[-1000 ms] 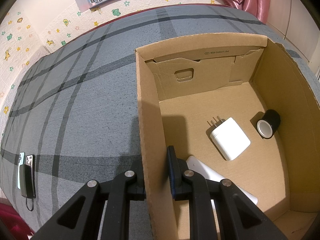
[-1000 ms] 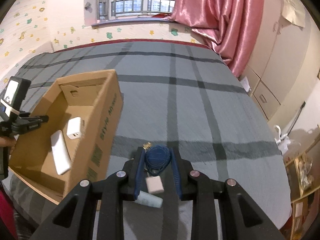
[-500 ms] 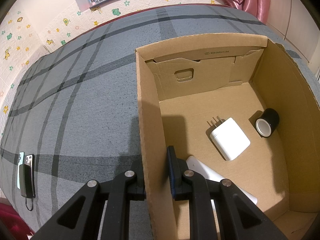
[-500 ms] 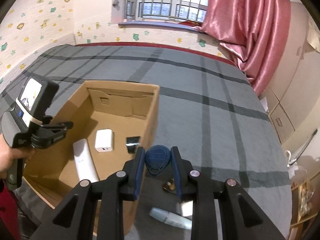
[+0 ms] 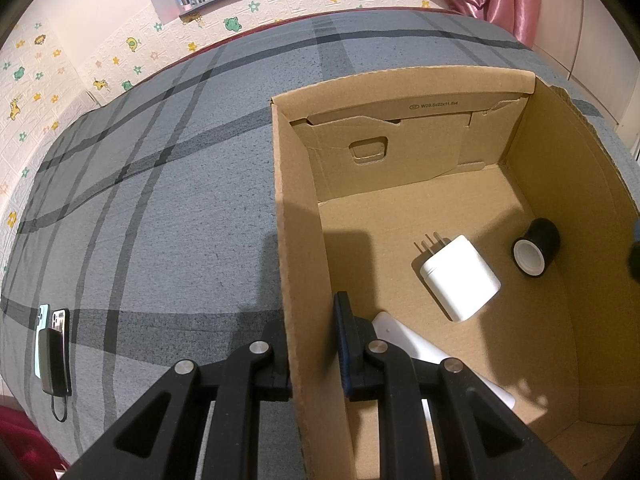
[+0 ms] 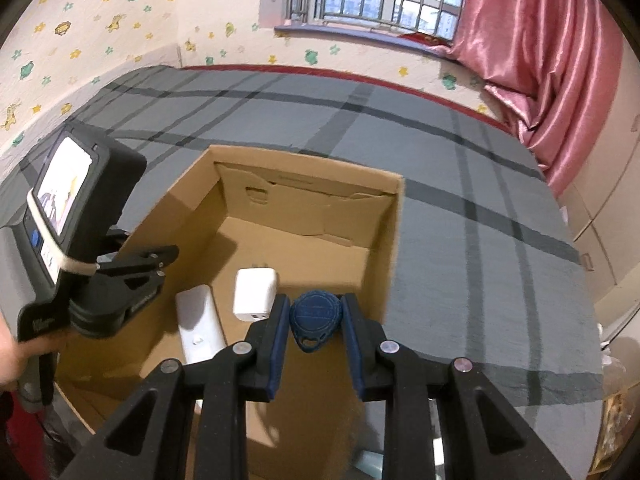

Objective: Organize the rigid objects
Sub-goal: 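Lower the blue tag into the box with the right tool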

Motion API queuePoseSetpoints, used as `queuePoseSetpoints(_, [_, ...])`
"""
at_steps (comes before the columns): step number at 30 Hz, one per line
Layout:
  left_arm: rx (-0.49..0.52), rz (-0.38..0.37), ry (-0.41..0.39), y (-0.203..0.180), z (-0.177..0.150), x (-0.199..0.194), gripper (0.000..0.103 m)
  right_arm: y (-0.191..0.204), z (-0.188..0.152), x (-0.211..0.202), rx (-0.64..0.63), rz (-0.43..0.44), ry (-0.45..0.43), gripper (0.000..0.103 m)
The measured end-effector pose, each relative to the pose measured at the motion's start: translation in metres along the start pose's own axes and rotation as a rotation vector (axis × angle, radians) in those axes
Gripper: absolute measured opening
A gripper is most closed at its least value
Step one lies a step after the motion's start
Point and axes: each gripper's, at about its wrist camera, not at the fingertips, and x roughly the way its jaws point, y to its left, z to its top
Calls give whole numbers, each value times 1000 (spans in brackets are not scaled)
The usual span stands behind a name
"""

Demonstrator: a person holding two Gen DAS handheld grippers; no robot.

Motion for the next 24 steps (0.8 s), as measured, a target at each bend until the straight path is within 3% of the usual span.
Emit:
queuePoseSetpoints(12, [0,1,0,0,0,0,17,16,18,46,34,92,112,27])
queuePoseSetpoints(24, [1,2,-1,2,0,0,17,23,26,70,39,99,182,28])
